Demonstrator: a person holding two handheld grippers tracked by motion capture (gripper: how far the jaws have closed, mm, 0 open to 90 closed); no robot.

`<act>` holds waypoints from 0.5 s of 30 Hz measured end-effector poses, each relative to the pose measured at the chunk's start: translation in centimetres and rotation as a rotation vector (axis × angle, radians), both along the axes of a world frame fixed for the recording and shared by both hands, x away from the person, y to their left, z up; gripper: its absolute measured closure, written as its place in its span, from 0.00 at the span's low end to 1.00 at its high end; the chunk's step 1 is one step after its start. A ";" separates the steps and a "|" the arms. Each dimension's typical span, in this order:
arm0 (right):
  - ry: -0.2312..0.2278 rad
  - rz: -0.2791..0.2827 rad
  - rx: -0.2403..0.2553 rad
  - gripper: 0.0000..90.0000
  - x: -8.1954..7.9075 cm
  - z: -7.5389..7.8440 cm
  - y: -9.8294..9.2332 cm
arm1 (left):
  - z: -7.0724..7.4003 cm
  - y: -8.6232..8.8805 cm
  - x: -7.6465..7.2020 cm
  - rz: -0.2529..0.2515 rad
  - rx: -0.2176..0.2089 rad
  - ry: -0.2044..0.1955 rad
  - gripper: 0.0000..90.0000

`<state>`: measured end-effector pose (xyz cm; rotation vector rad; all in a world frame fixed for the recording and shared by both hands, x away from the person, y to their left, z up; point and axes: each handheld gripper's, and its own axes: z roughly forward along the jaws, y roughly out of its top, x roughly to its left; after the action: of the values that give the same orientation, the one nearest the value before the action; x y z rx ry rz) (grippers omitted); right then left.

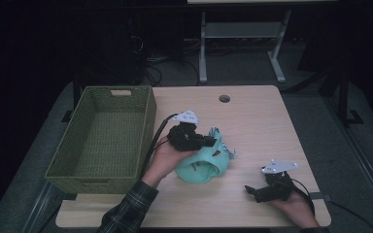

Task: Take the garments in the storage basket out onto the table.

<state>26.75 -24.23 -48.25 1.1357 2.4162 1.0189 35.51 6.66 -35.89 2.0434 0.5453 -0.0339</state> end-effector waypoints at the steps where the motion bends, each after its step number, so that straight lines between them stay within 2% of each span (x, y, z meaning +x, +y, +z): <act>1: 0.001 0.000 0.000 0.03 0.0 0.0 0.0 | -0.3 -0.1 0.0 0.002 0.008 0.005 0.98; 8: 0.001 0.001 0.001 0.03 0.0 0.0 0.0 | -2.3 -0.8 0.3 0.011 0.077 -0.005 0.98; 11: 0.002 0.001 0.000 0.03 0.0 0.0 0.0 | -3.8 -1.2 0.6 0.022 0.121 0.004 0.98; 15: 0.001 0.001 0.000 0.03 0.0 0.0 0.0 | -4.8 -1.4 0.8 0.028 0.140 0.013 0.97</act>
<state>26.74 -24.22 -48.24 1.1350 2.4178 1.0193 36.27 5.22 -40.66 2.1722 0.5994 0.0080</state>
